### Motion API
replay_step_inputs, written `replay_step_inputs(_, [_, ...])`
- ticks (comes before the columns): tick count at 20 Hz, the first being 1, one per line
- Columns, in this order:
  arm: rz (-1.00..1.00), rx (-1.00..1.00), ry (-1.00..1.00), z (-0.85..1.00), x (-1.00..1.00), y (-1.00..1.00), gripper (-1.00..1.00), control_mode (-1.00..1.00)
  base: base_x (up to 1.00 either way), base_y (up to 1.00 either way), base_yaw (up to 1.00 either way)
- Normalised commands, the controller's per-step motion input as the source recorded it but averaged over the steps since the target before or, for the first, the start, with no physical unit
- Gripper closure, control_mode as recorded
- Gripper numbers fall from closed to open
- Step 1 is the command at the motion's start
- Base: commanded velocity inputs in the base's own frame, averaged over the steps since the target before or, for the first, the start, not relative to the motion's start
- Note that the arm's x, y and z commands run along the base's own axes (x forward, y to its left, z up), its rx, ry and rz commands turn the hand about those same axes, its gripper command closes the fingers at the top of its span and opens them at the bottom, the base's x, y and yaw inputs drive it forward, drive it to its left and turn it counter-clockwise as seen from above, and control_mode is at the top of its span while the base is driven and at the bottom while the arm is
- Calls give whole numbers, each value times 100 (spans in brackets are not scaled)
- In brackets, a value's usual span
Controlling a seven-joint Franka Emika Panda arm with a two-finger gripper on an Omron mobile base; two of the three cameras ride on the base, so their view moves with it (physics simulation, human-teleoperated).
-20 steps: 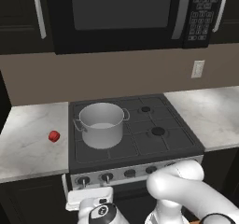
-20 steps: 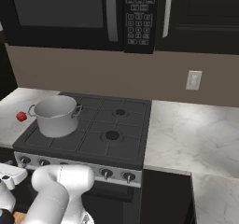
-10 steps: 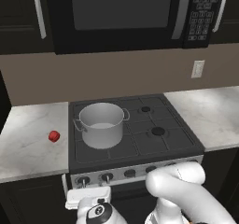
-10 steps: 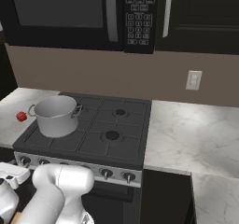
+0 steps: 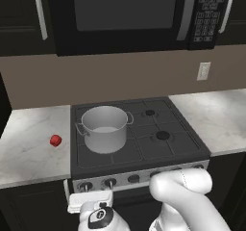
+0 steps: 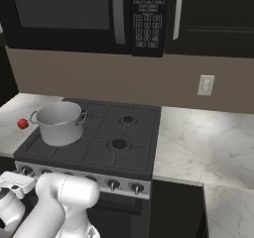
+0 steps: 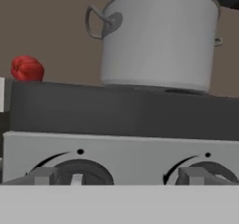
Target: Turn on the burner for the pot on the stove. Wait thirty seconds for the pot to heat up. Then add the bell pepper to the pot.
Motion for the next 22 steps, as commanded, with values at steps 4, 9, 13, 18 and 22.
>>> replay_step_inputs(4, [0,0,-2,-26,11,9,-100,-100,0,0,0])
replay_step_inputs(9, [0,0,-2,-25,10,15,-100,-100,0,0,0])
replay_step_inputs(13, [0,0,-1,-15,26,22,-100,-100,0,0,0])
replay_step_inputs(18, [0,0,0,-9,34,9,-100,-100,0,0,0])
replay_step_inputs(22, [0,0,0,-9,31,0,-100,-100,0,0,0])
